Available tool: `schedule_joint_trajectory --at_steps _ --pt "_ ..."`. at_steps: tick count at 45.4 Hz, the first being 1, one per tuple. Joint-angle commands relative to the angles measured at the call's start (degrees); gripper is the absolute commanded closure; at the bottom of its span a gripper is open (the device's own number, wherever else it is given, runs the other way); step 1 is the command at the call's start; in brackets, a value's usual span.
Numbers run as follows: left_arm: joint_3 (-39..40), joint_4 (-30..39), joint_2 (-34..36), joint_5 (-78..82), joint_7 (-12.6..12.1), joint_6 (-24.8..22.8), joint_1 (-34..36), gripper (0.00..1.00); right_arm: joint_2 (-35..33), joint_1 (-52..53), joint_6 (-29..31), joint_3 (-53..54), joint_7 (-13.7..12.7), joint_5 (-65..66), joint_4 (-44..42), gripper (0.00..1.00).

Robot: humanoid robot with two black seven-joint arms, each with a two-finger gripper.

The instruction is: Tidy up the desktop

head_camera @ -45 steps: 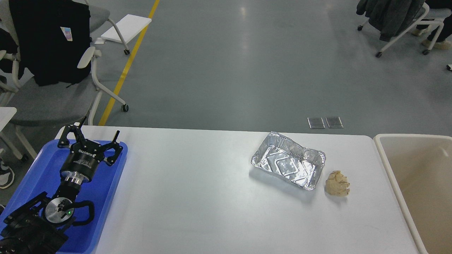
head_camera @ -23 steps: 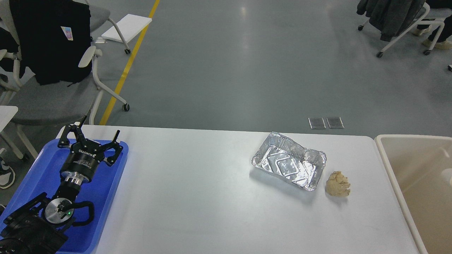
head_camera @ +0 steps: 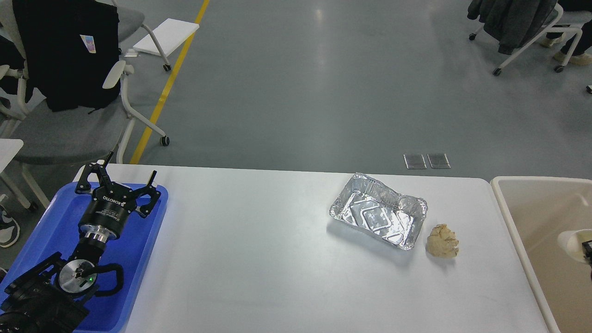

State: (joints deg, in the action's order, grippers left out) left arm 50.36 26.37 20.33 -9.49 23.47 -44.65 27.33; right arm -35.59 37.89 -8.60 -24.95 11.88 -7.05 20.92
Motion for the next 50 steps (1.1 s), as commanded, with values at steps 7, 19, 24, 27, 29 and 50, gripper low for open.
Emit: schedule_joint_trajectory --at_steps 7,19,24,27,29,50 --pt "0.0 0.0 -0.02 0.0 0.0 0.0 0.0 0.01 -1.15 0.43 -0.01 2.09 0.07 0.89 3.6 0.0" --pt "0.0 0.0 -0.02 0.0 0.0 0.0 0.0 0.01 -14.77 7.01 0.16 1.13 -0.01 4.93 17.13 0.0" --pt "0.0 0.08 -0.02 0.0 0.0 0.0 0.0 0.01 -19.34 9.65 0.43 1.13 -0.01 6.52 20.04 0.0" --pt "0.0 0.08 -0.02 0.0 -0.09 0.0 0.0 0.01 -21.54 10.88 0.78 1.13 -0.01 6.61 21.27 0.0" --pt "0.0 0.0 -0.02 0.0 -0.09 0.0 0.0 0.01 -22.77 11.68 1.3 1.13 -0.01 6.61 22.06 0.0" --pt "0.0 0.0 -0.02 0.0 -0.09 0.0 0.0 0.01 -31.65 29.25 4.21 8.94 0.07 5.02 29.62 0.0"
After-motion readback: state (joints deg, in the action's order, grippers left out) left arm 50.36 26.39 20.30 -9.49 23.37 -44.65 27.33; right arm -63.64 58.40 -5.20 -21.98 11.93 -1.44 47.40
